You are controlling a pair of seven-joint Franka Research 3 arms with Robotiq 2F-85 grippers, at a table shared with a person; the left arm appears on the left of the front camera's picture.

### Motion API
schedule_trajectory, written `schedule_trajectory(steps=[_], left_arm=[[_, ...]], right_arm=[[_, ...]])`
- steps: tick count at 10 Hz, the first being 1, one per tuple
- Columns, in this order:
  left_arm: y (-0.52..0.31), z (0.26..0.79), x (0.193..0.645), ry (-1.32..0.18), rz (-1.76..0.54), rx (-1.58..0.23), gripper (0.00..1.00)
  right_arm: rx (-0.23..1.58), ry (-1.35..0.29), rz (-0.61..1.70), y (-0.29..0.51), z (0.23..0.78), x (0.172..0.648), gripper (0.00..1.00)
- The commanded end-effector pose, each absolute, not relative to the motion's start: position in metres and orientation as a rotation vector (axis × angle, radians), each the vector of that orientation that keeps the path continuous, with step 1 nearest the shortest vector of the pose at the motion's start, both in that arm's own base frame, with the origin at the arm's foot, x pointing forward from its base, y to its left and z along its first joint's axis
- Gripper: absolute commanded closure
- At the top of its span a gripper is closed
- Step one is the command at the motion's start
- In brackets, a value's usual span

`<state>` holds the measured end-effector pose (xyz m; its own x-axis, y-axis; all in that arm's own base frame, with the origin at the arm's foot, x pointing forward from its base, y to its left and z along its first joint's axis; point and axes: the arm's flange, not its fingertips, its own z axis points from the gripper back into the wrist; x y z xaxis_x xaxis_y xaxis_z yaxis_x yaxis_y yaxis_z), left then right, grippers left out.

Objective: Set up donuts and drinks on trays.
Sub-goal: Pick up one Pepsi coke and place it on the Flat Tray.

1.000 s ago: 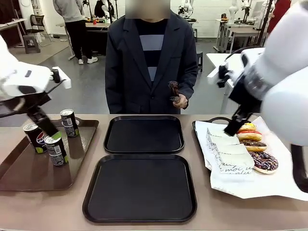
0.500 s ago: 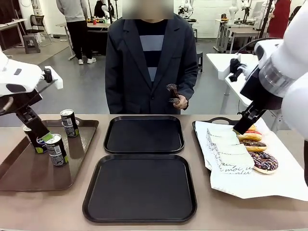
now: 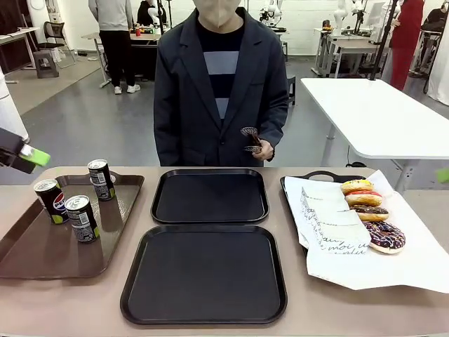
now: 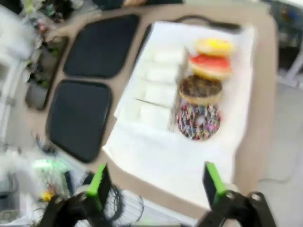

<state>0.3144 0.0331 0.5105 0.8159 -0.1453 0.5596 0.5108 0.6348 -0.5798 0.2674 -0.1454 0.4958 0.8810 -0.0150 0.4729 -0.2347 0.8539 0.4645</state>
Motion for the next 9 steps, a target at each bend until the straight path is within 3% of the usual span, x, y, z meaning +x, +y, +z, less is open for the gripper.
schedule_trajectory(steps=[1,5,7,8,9], left_arm=[[0.068,0.498,0.317,-0.525,-0.229,-1.071,0.00],[0.134,0.458,0.315,-0.499,-0.030,-1.139,0.00],[0.144,0.449,0.319,-0.494,0.027,-1.140,0.00],[0.146,0.447,0.317,-0.500,0.050,-1.128,0.00],[0.135,0.452,0.319,-0.515,0.025,-1.064,0.00]], right_arm=[[0.904,-0.537,-0.249,-0.168,0.439,0.247,0.00],[1.115,-0.648,-0.297,-0.228,0.429,0.221,0.00],[1.134,-0.640,-0.280,-0.230,0.431,0.222,0.00],[1.110,-0.615,-0.268,-0.225,0.432,0.227,0.00],[0.826,-0.576,-0.331,-0.208,0.442,0.235,0.00]])
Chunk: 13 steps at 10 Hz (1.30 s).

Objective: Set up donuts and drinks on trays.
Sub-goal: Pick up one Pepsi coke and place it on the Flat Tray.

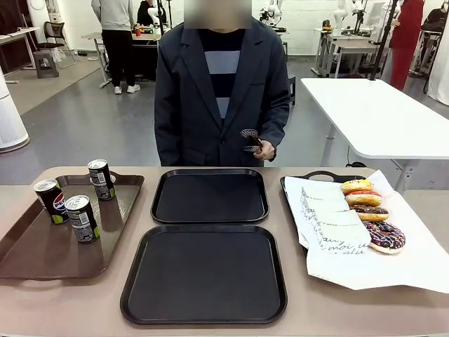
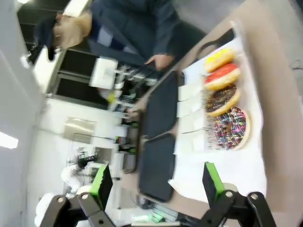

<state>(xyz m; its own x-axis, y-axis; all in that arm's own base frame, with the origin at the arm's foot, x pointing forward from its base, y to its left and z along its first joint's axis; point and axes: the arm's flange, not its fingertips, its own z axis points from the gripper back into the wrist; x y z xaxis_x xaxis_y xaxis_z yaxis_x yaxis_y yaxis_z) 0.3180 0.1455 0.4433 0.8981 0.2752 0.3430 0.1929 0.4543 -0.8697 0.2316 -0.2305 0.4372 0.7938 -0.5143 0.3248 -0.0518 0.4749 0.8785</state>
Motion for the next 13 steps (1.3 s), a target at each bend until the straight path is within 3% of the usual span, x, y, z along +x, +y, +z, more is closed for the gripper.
schedule_trajectory(steps=[1,13], left_arm=[[0.1482,0.4410,0.3153,-0.477,0.054,-1.137,0.00],[0.1482,0.4410,0.3153,-0.477,0.054,-1.137,0.00]], right_arm=[[1.143,-0.638,-0.299,-0.2331,0.4352,0.2234,0.00],[1.143,-0.638,-0.299,-0.2331,0.4352,0.2234,0.00]])
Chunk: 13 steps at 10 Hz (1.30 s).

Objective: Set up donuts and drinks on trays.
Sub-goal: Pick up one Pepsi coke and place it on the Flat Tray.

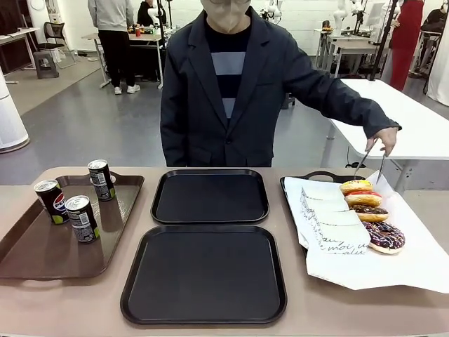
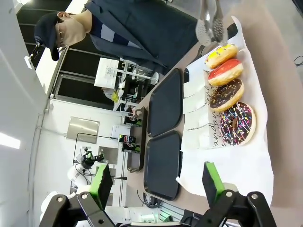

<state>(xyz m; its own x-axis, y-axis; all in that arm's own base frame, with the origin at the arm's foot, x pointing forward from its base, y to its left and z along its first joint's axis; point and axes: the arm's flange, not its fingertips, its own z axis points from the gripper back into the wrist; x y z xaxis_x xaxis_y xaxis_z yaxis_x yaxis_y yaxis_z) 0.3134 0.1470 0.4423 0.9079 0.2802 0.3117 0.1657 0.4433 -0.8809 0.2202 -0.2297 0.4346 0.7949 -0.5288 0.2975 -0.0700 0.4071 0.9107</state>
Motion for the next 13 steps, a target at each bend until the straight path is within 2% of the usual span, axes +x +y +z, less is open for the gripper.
schedule_trajectory(steps=[1,13], left_arm=[[0.1482,0.4410,0.3153,-0.477,0.054,-1.137,0.00],[0.1482,0.4410,0.3153,-0.477,0.054,-1.137,0.00]], right_arm=[[1.143,-0.638,-0.299,-0.2331,0.4352,0.2234,0.00],[1.143,-0.638,-0.299,-0.2331,0.4352,0.2234,0.00]])
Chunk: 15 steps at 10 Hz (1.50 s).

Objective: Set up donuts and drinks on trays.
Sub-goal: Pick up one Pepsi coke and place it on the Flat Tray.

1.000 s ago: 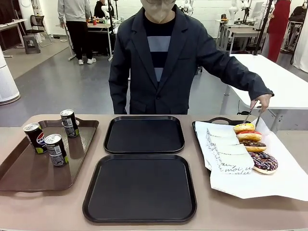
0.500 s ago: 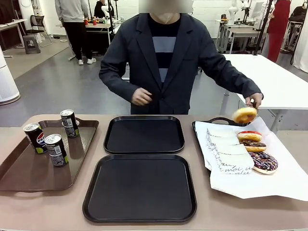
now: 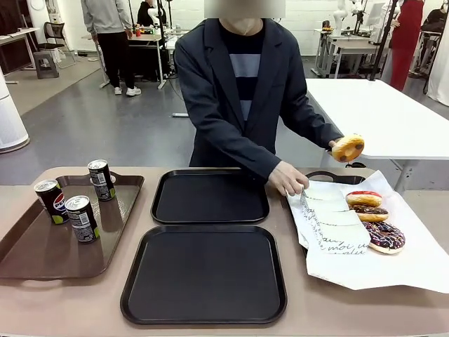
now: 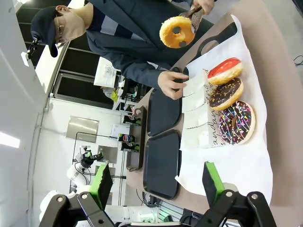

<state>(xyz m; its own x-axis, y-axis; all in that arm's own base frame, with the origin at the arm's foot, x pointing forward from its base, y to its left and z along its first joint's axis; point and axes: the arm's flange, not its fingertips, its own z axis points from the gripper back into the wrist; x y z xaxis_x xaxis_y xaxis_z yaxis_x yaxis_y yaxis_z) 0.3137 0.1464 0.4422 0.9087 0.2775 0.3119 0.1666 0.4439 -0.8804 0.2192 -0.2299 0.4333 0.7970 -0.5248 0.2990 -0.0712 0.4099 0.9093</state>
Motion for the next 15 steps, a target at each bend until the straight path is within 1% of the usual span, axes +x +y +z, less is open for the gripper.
schedule_trajectory(steps=[1,8,9,11,12,13,15], left_arm=[[0.148,0.441,0.315,-0.477,0.054,-1.137,0.00],[0.148,0.441,0.315,-0.477,0.054,-1.137,0.00],[0.146,0.442,0.314,-0.449,0.072,-1.119,0.00],[0.127,0.448,0.321,-0.429,0.046,-0.989,0.00],[0.116,0.450,0.328,-0.390,0.028,-0.936,0.00],[0.102,0.450,0.336,-0.367,0.012,-0.845,0.00],[0.063,0.466,0.347,-0.304,-0.081,-0.596,0.00]], right_arm=[[1.143,-0.638,-0.299,-0.233,0.435,0.223,0.00],[1.143,-0.638,-0.299,-0.233,0.435,0.223,0.00],[1.143,-0.638,-0.299,-0.233,0.435,0.223,0.00],[1.143,-0.638,-0.299,-0.233,0.435,0.223,0.00],[1.143,-0.638,-0.299,-0.233,0.435,0.223,0.00],[1.143,-0.638,-0.299,-0.233,0.435,0.223,0.00],[1.143,-0.638,-0.299,-0.233,0.435,0.223,0.00]])
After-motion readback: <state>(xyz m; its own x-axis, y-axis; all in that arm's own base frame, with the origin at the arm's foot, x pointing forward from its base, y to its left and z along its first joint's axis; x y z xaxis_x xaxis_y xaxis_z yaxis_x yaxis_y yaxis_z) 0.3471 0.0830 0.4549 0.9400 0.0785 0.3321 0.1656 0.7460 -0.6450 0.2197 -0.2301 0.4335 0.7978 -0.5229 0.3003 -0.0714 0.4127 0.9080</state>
